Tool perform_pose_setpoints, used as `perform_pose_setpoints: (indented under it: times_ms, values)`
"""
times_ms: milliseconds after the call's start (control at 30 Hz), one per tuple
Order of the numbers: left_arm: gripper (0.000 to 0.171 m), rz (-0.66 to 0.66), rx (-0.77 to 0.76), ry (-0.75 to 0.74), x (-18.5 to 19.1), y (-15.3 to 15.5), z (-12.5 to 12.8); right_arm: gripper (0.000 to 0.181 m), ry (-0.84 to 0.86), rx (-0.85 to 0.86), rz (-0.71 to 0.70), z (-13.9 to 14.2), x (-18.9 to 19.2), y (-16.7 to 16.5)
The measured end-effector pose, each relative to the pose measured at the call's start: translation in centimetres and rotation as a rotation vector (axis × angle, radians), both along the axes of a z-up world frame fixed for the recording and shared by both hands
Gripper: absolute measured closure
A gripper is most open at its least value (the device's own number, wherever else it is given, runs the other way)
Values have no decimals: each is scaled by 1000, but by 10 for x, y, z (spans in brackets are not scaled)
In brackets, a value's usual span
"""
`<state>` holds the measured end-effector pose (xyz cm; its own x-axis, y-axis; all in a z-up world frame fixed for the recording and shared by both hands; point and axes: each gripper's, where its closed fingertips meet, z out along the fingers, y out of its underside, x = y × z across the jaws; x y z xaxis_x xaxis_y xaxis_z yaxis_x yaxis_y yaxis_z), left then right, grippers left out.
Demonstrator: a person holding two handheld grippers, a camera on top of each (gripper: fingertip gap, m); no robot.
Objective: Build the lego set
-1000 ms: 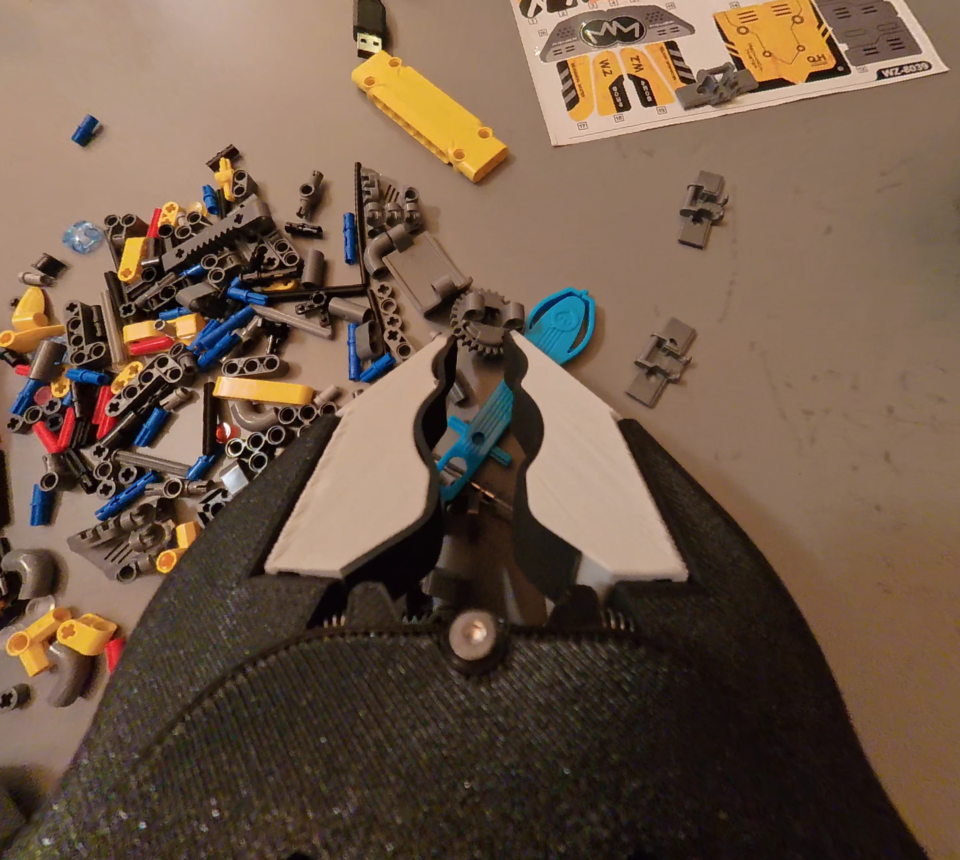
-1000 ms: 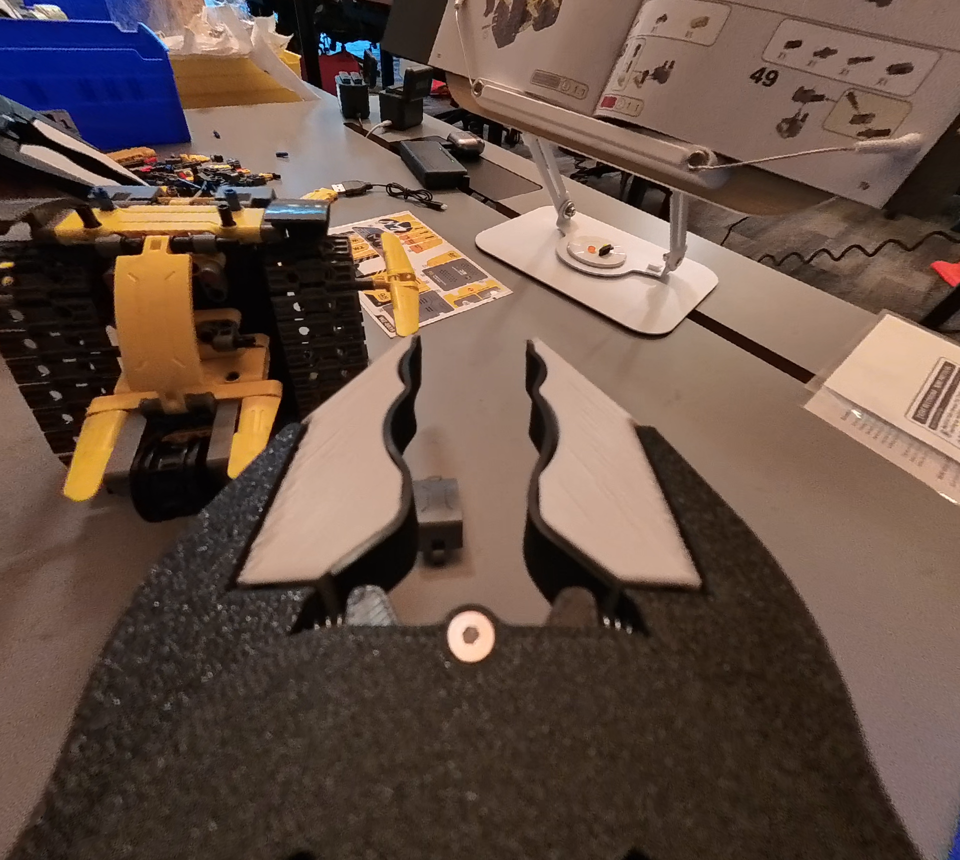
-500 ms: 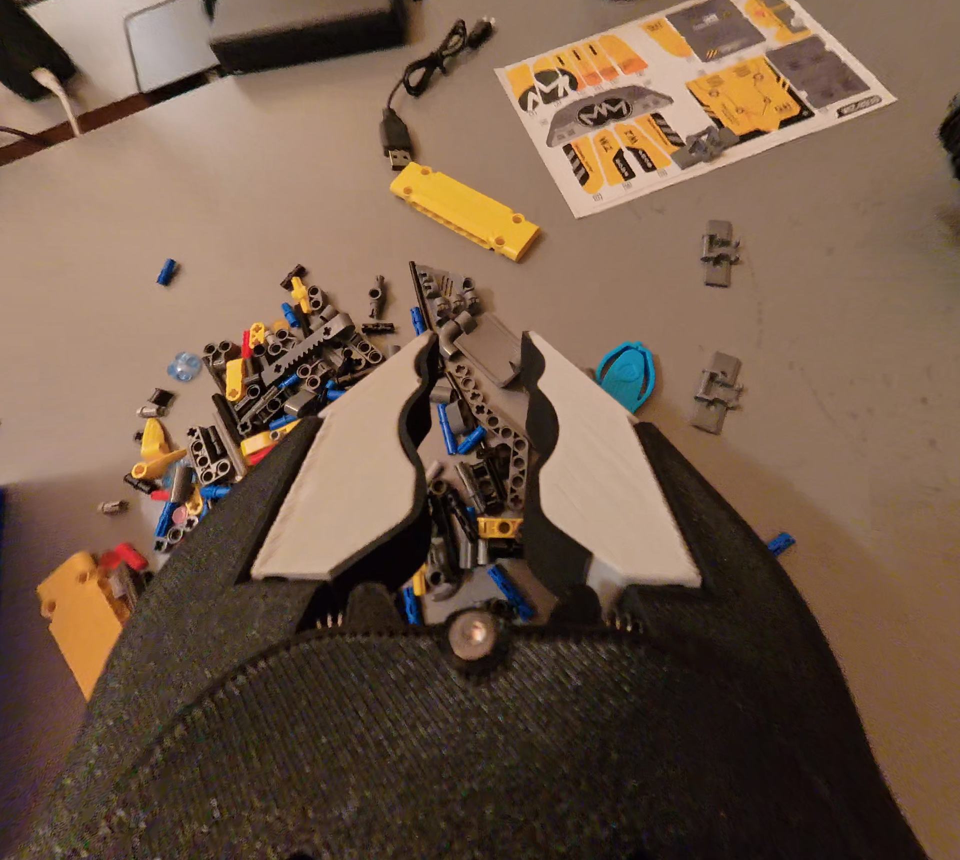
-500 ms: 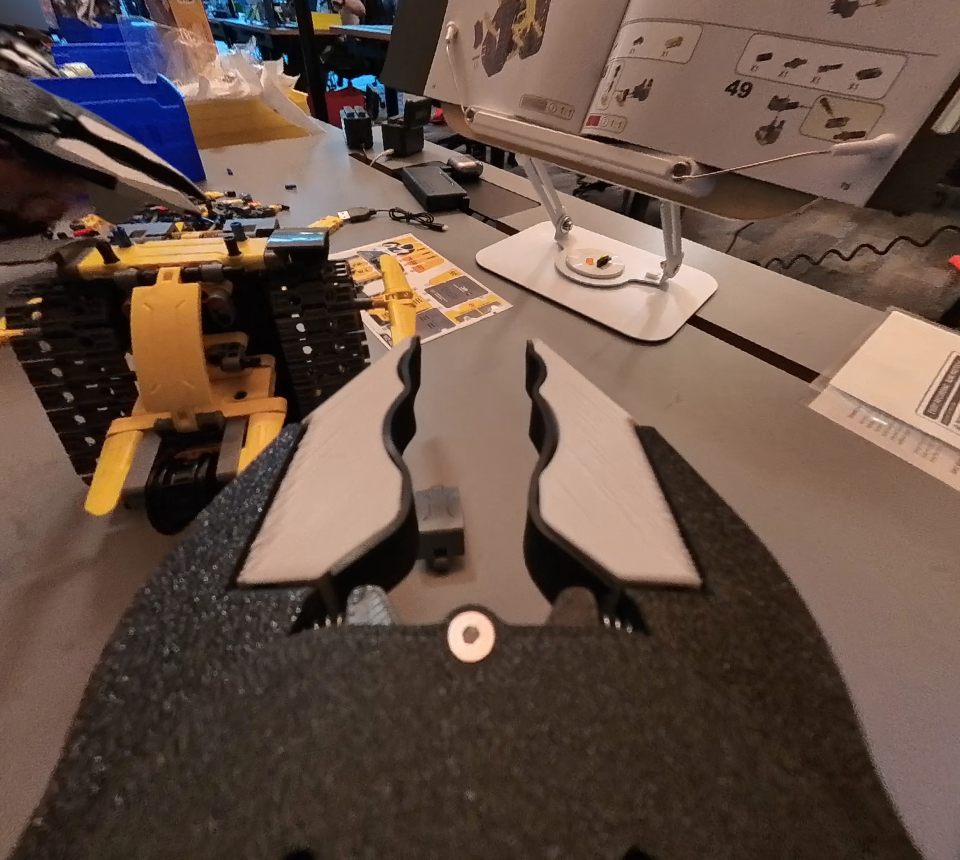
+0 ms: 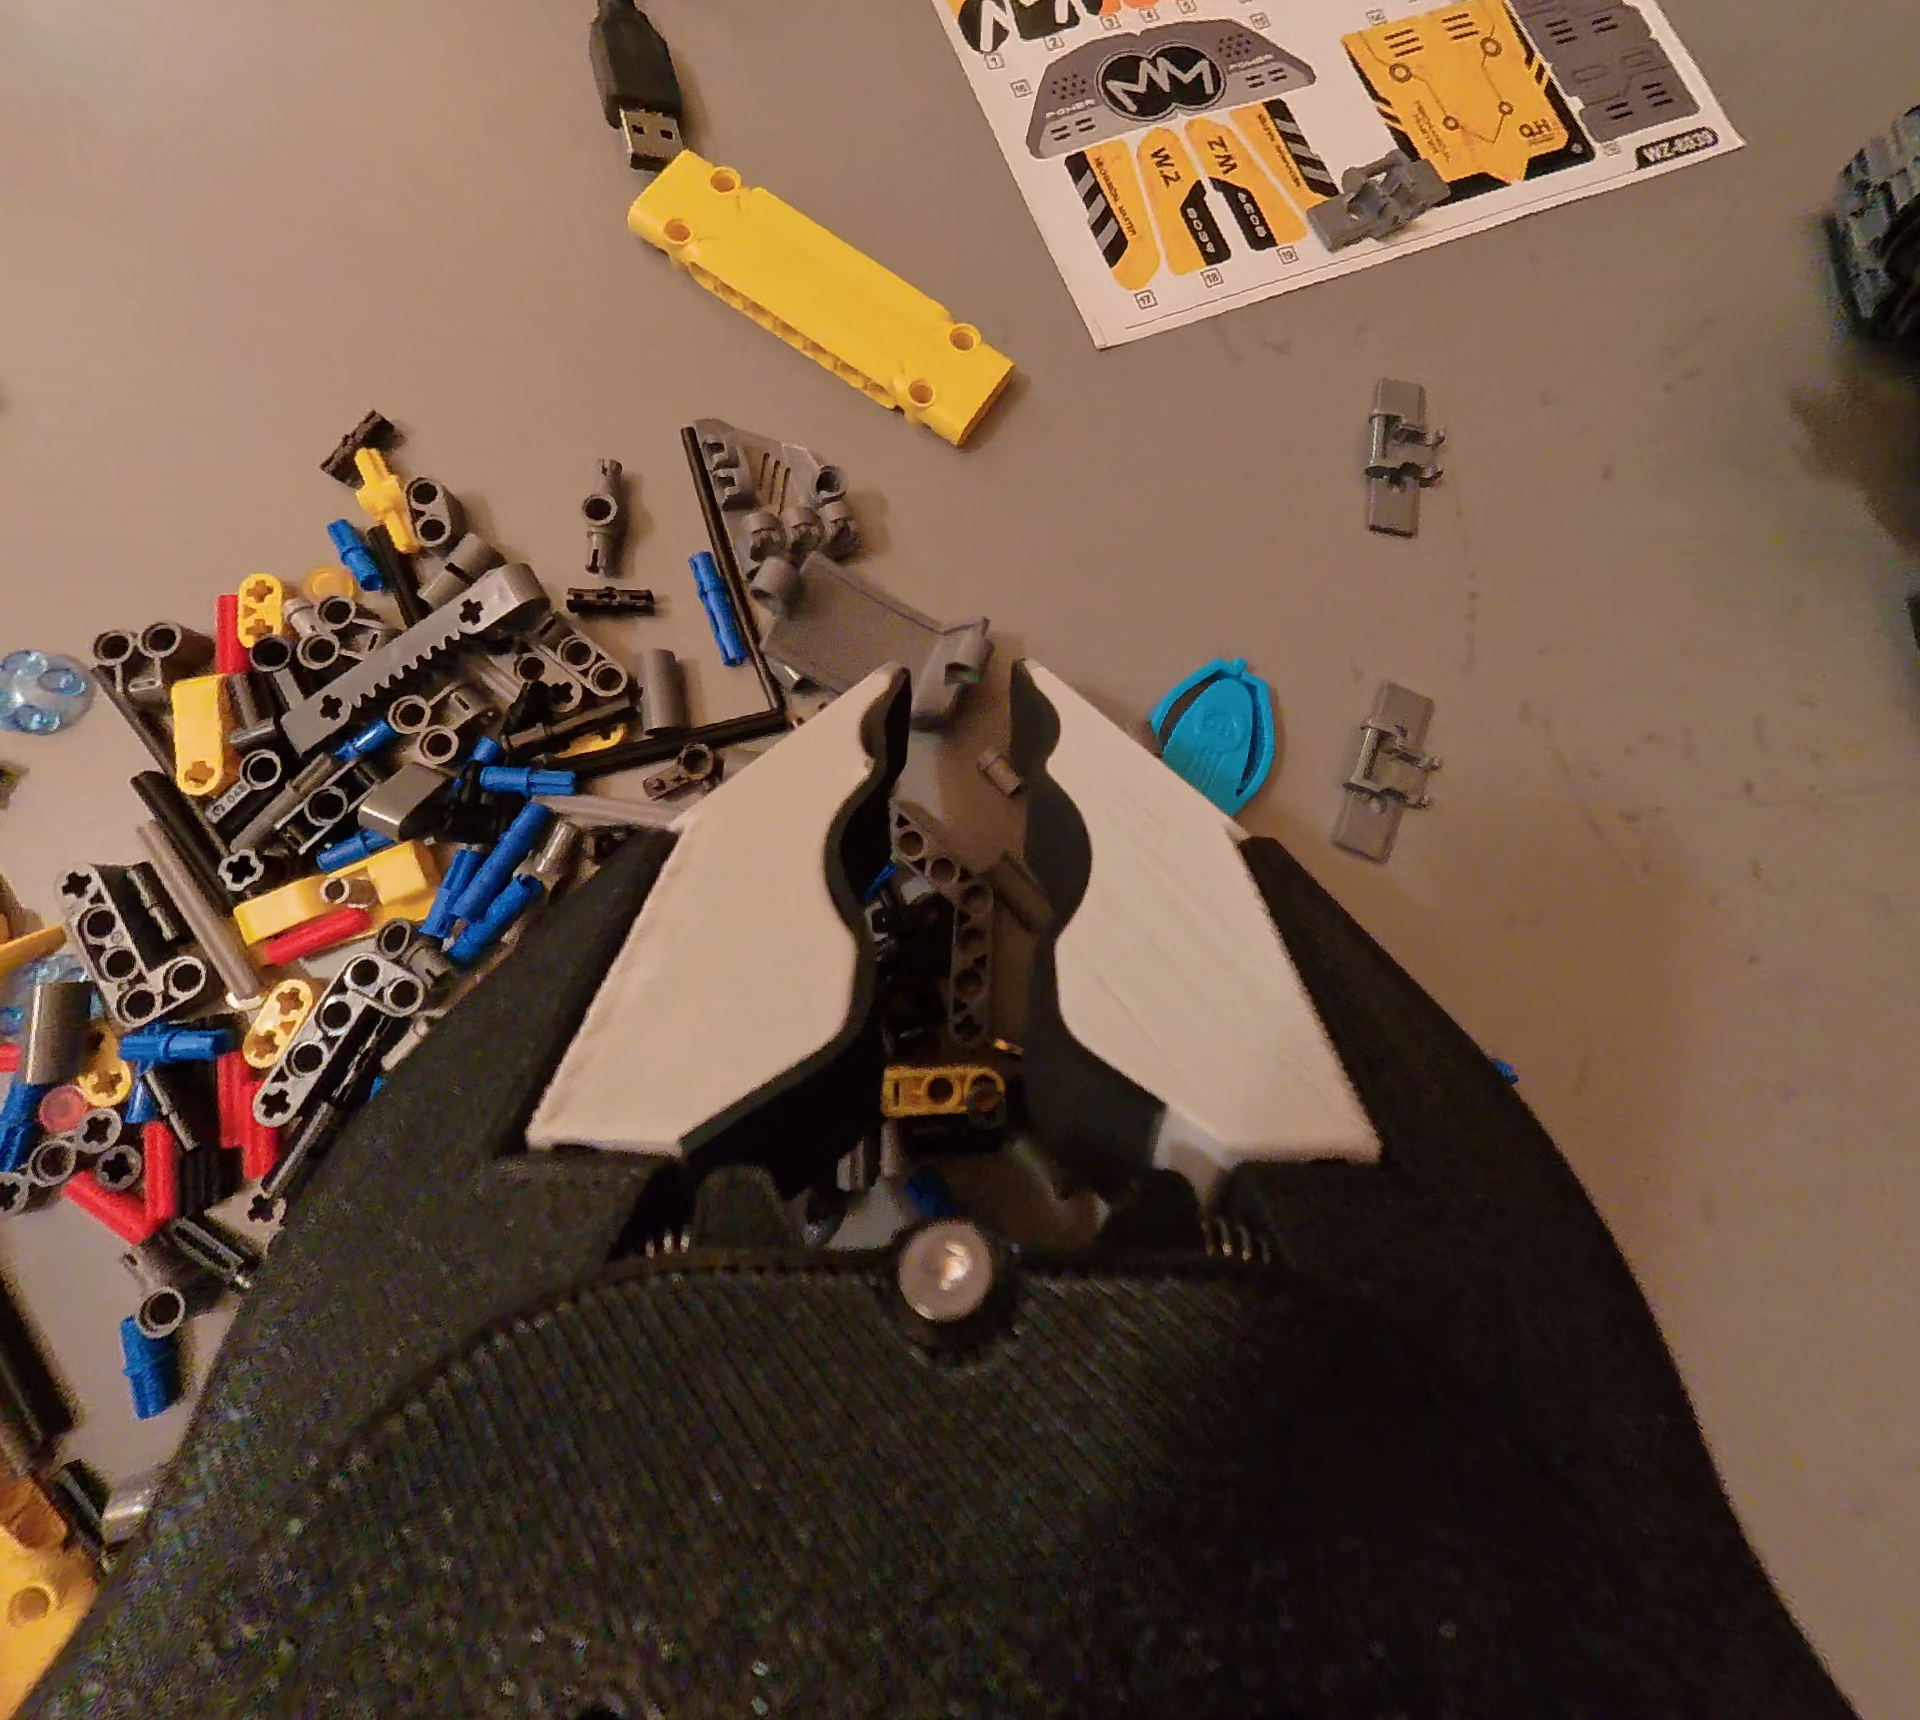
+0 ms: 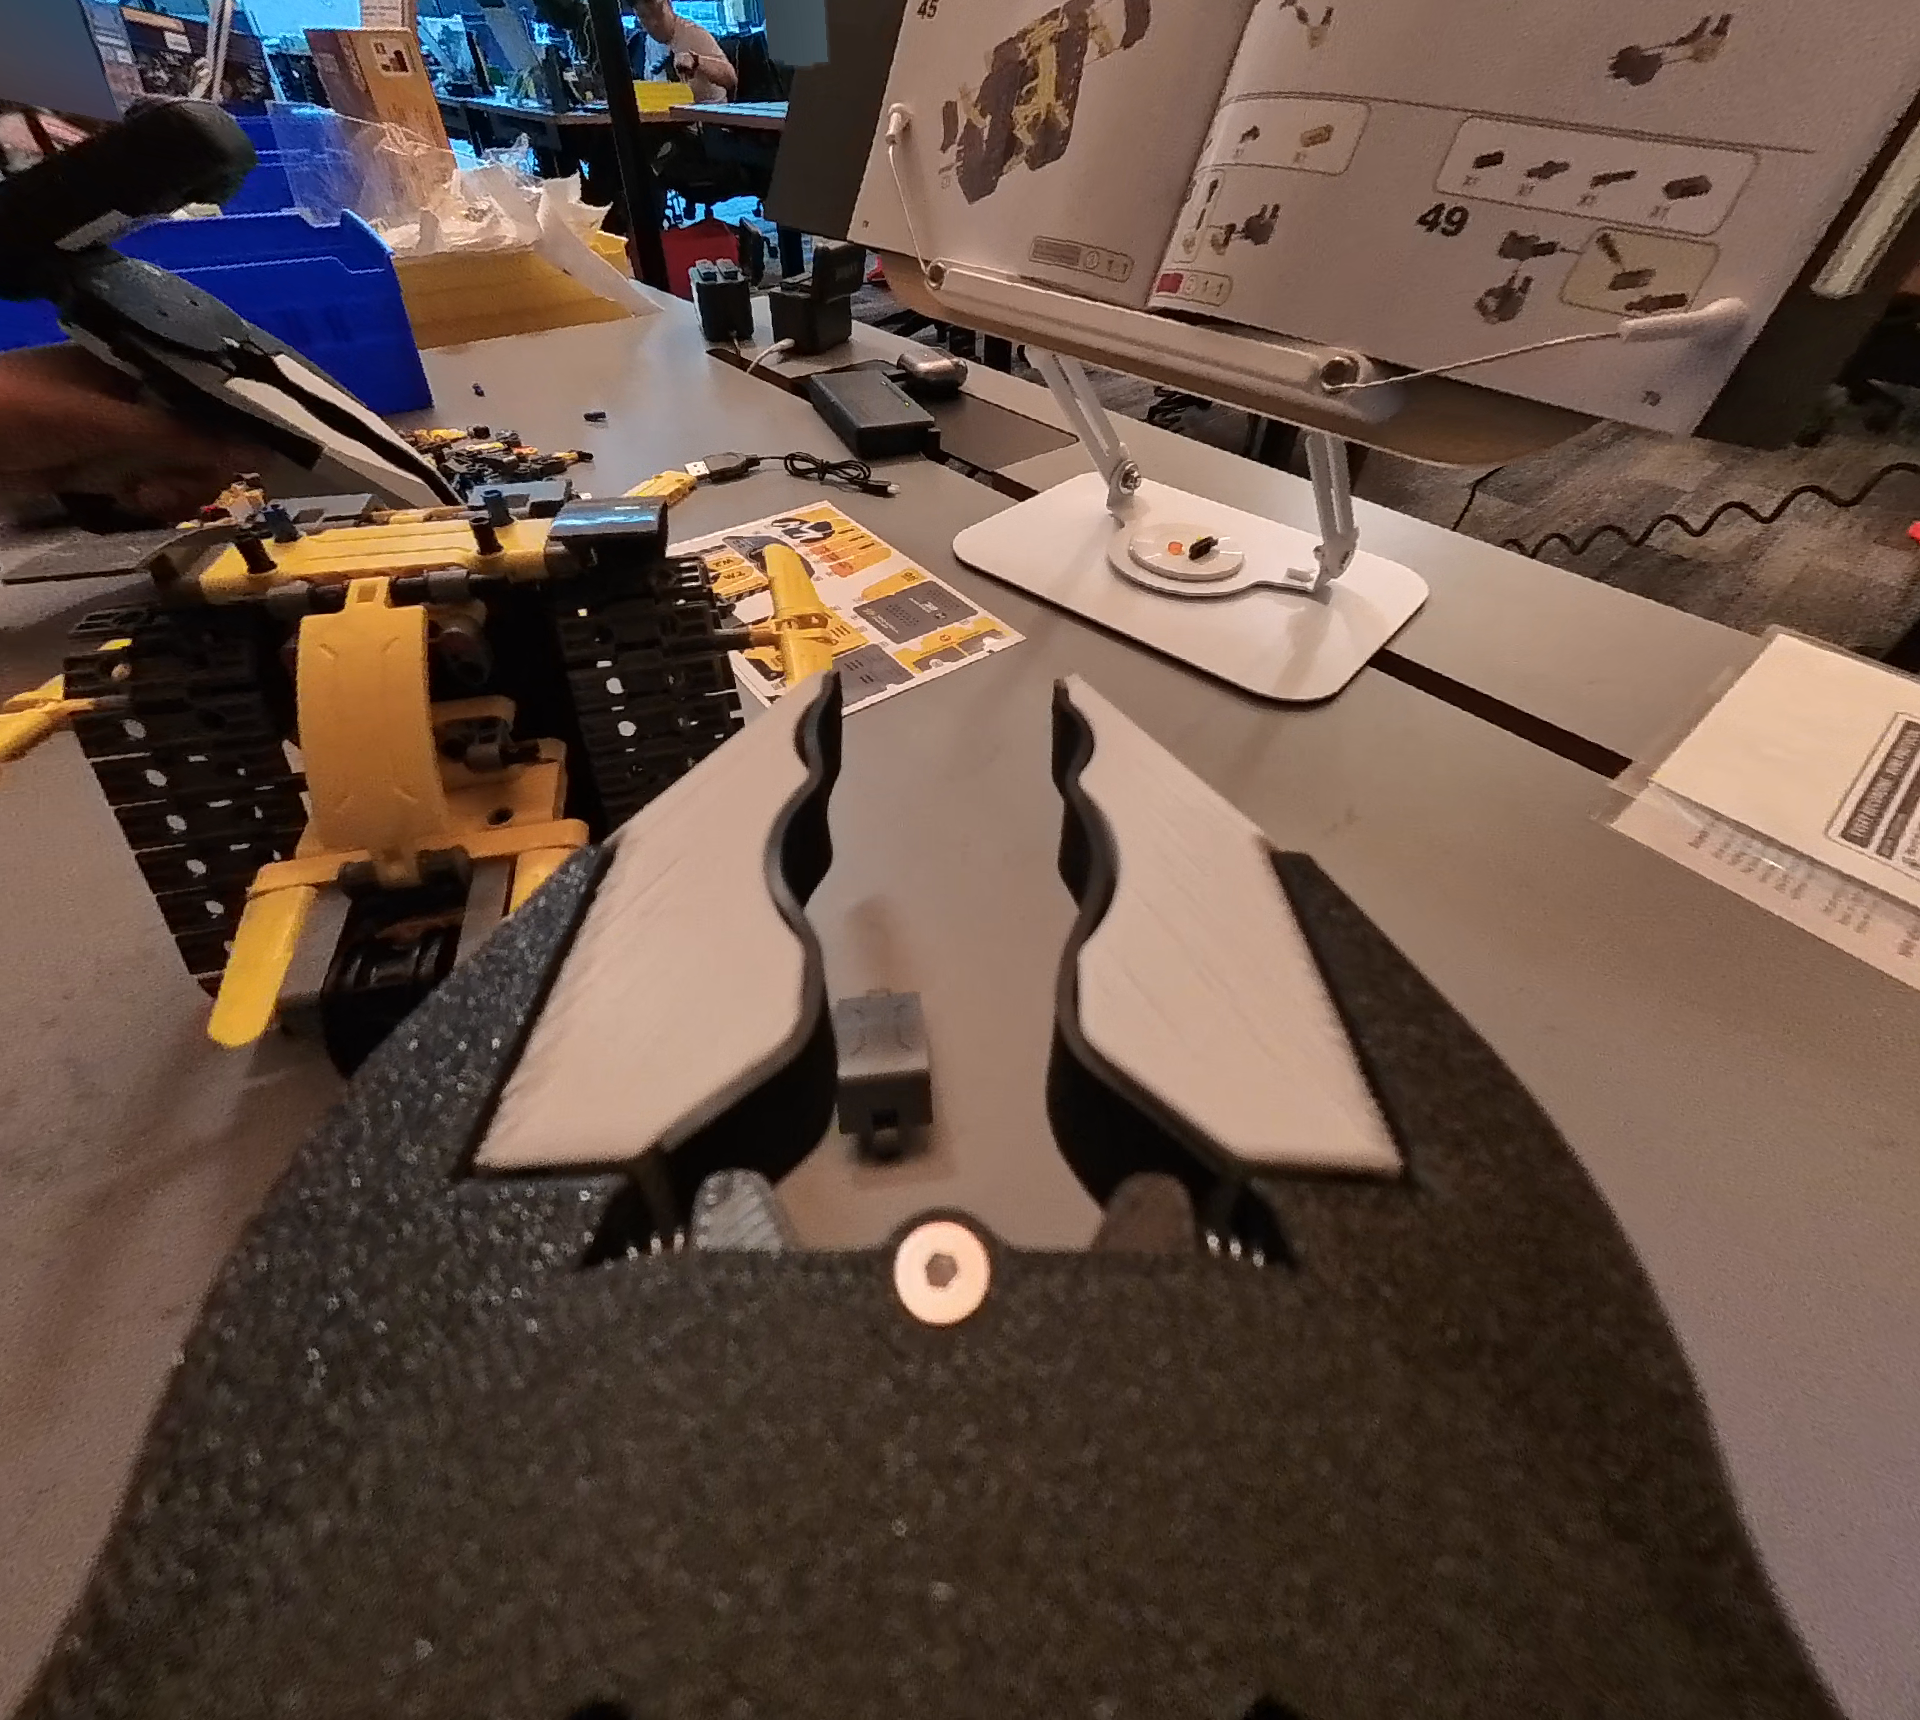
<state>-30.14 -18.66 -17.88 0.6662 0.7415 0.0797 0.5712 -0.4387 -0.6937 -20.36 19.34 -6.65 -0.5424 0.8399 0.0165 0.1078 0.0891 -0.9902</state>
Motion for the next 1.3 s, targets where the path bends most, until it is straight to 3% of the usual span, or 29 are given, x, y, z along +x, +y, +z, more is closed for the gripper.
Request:
perform_pose_setpoints:
  times_ms: [167, 300, 467, 700, 933, 1100, 1200, 1300]
  values:
    - [153, -11, 7, 0, 0, 5, 1, 142, 6, 2, -2, 2, 1, 0]
    - [165, -1, -23, 16, -3, 4, -1, 142, 7, -1, -3, 2, 1, 1]
    - [166, 18, 7, 80, -7, 5, 12, 142, 14, -2, -9, 4, 1, 3]
    - [166, 68, 113, 325, -3, 8, 74, 142, 16, -48, -4, 9, 2, 6]
    - [166, -48, 285, 516, 63, 61, 147, 142, 25, -66, 10, 16, 6, 1]
    - [166, -186, 496, 572, 129, 106, 182, 141, 72, -280, 173, 66, 53, -48]
    - [166, -284, 612, 592, 162, 127, 195, 144, -32, -482, 375, 86, 97, -103]
    - [167, -402, 698, 646, 193, 141, 205, 143, -144, -573, 555, 92, 132, -153]
